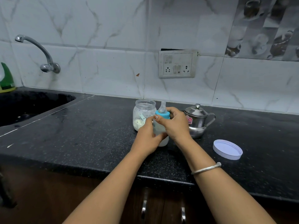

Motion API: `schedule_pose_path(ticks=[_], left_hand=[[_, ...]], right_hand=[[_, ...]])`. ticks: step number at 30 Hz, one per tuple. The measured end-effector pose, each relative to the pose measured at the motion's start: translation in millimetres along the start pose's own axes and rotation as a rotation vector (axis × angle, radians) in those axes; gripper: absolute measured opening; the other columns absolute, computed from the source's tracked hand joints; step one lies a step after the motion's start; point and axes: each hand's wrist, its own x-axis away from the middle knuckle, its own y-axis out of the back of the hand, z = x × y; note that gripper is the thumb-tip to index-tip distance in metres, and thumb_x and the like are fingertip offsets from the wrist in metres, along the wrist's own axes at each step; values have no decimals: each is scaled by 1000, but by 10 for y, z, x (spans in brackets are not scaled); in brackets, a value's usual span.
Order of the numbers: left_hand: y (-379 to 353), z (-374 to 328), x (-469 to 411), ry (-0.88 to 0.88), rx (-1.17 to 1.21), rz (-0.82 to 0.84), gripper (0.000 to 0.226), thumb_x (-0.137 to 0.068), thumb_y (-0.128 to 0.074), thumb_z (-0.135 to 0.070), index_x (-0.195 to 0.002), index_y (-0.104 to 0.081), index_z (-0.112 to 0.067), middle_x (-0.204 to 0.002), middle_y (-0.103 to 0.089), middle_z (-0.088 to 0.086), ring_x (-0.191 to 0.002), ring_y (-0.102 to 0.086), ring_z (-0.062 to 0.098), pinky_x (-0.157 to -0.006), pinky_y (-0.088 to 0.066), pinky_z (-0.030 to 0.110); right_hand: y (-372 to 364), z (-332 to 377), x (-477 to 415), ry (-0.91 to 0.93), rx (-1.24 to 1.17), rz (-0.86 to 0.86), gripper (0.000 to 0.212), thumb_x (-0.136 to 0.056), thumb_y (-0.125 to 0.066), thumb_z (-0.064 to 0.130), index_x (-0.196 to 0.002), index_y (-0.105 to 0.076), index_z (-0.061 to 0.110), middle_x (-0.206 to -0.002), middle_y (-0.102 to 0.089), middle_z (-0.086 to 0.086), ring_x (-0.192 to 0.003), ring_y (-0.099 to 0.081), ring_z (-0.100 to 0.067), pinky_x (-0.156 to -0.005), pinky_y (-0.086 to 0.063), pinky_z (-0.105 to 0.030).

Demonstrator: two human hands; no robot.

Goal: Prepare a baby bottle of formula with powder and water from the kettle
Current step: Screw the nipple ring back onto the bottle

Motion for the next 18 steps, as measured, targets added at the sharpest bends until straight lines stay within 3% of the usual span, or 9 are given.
schedule_pose_path(ticks=[4, 8, 10, 15, 18], left_hand=[[-7, -13, 7, 9, -9, -29, 57, -78, -69, -25, -127, -41, -19, -105, -62, -6, -87, -59, 6, -61, -41, 11], [11, -11, 4, 7, 33, 31, 59, -81, -69, -22, -131, -39, -21, -118, -58, -8, -103, -57, 5, -81, -45, 16], [15, -12, 7, 10, 42, 69, 59, -84, -65, -20, -135, -34, -21, -120, -55, -9, -107, -55, 5, -85, -43, 17], [15, 1, 3, 16, 54, 67, 59, -83, -67, -20, -133, -35, -22, -118, -56, -11, -102, -54, -2, -81, -42, 11], [7, -3, 5, 9, 37, 53, 60, -82, -68, -19, -133, -35, -21, -114, -56, -11, -102, -55, 2, -80, -42, 10]], right_hand=[[-4, -3, 16, 5, 2, -22, 26, -68, -81, 25, -86, -63, 27, -89, -72, 1, -85, -68, -17, -82, -55, -44], [99, 28, -1, -14, -143, 142, 26, -73, -77, 8, -96, -66, 11, -91, -70, -7, -84, -65, -20, -85, -53, -45], [106, 51, 5, -11, -171, 184, 25, -75, -74, 3, -96, -66, 12, -91, -69, -8, -85, -64, -19, -86, -52, -42], [65, 41, 12, -18, -135, 136, 28, -72, -77, 9, -98, -67, 14, -95, -71, -9, -89, -67, -22, -88, -54, -45], [12, 25, 11, -14, -51, 60, 27, -67, -81, 21, -89, -66, 26, -91, -73, -3, -88, -68, -21, -85, -54, -46]])
